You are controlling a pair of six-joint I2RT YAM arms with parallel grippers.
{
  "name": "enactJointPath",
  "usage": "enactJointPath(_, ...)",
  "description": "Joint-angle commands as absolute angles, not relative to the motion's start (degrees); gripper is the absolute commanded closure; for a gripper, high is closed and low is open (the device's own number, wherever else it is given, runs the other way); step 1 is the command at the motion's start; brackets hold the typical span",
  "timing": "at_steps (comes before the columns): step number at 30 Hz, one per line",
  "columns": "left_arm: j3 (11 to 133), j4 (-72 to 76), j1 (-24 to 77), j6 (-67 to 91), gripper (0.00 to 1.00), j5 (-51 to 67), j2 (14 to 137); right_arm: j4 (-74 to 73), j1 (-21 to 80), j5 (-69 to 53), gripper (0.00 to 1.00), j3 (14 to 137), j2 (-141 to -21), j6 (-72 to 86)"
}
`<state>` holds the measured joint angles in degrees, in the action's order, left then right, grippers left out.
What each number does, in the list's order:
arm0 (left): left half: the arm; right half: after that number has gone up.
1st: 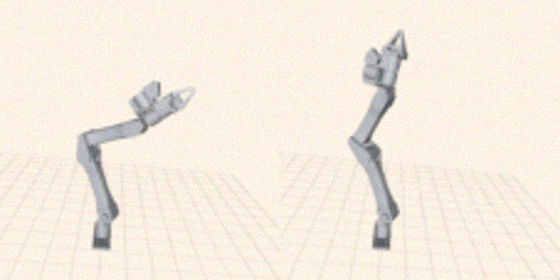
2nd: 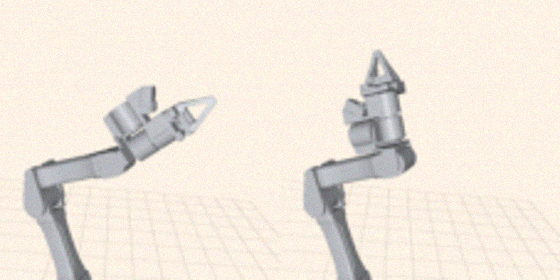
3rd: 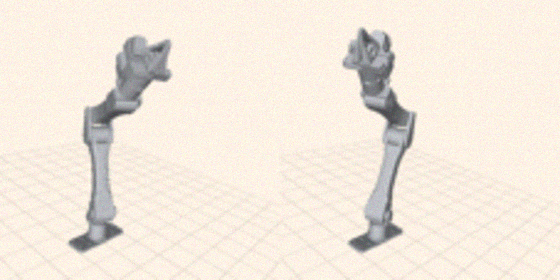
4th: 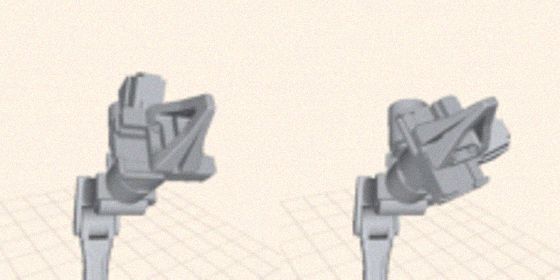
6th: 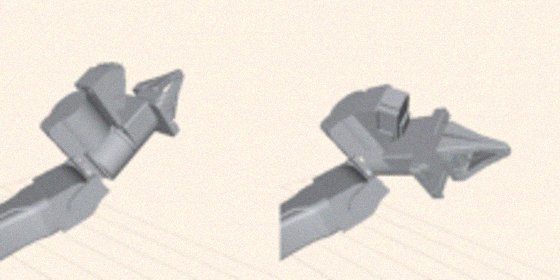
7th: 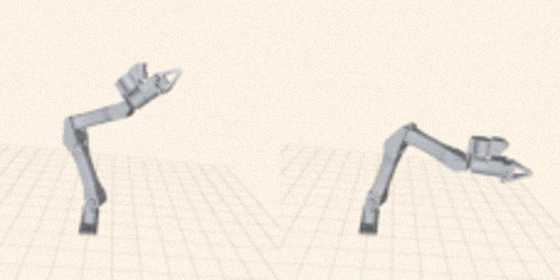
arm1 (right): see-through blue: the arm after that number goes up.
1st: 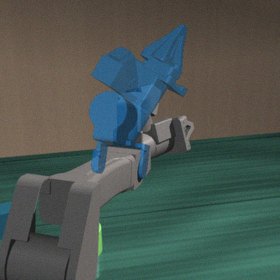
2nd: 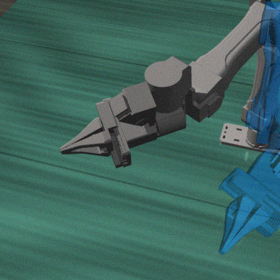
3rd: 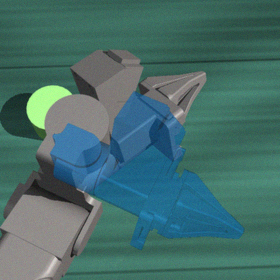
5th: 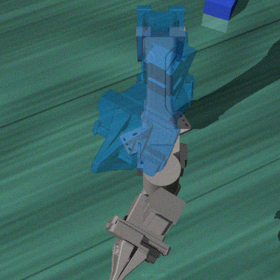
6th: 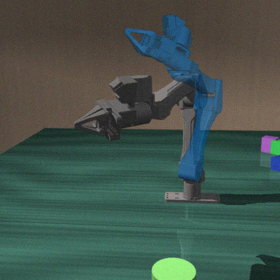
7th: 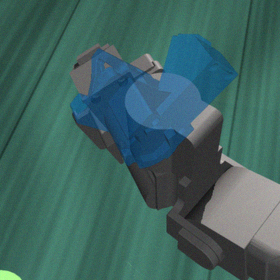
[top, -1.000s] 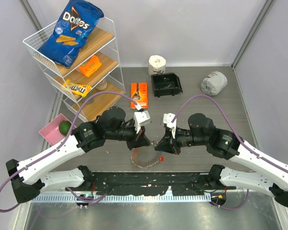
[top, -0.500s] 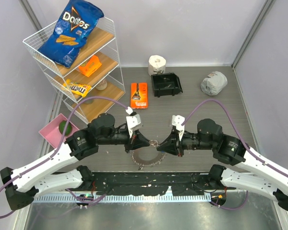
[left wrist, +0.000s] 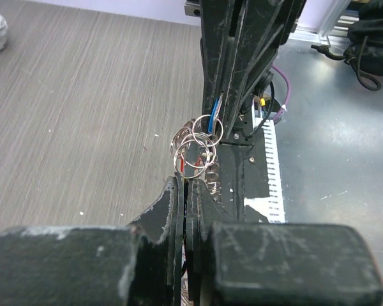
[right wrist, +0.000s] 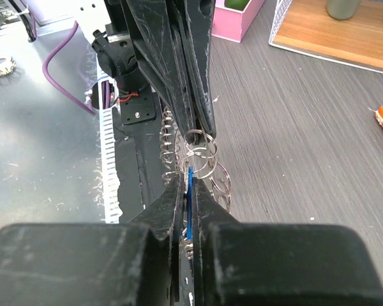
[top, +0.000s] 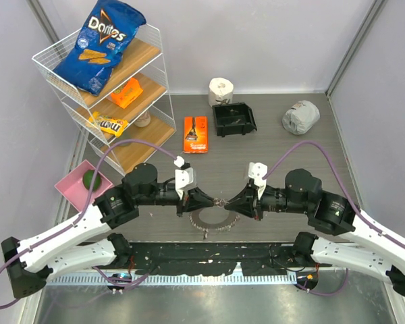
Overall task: Remove the keys from the keyring
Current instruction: Remove the key from the keyring.
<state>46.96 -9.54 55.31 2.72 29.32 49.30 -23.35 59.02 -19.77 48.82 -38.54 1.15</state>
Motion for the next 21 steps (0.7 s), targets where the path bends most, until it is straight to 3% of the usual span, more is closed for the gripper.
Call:
enactJointPath(1,44.83,-11.87,52.82,-2.02,0.92,27.33,48.78,-25.74,59.68,-21.36,0.95,56.77,-38.84,-1.93)
enactJointPath(4,44.21,-11.95,53.44,-4.39,0.82,28.21,47.90,-26.28,59.68,-21.80,0.95,58.88,-40.69,-2.20)
enactJointPath(9,44.56,-12.66,53.53,-5.80,0.57,28.21,45.53,-26.63,59.68,-22.94,0.95,60.73,-42.89,-2.46)
enactJointPath(19,47.81,-12.74,53.53,-6.76,0.52,30.94,44.21,-27.68,59.68,-24.26,0.95,62.84,-45.96,-3.51)
enactJointPath(21,48.60,-13.62,53.44,-7.90,0.46,30.24,43.69,-28.12,59.68,-24.26,0.95,63.10,-46.66,-3.52)
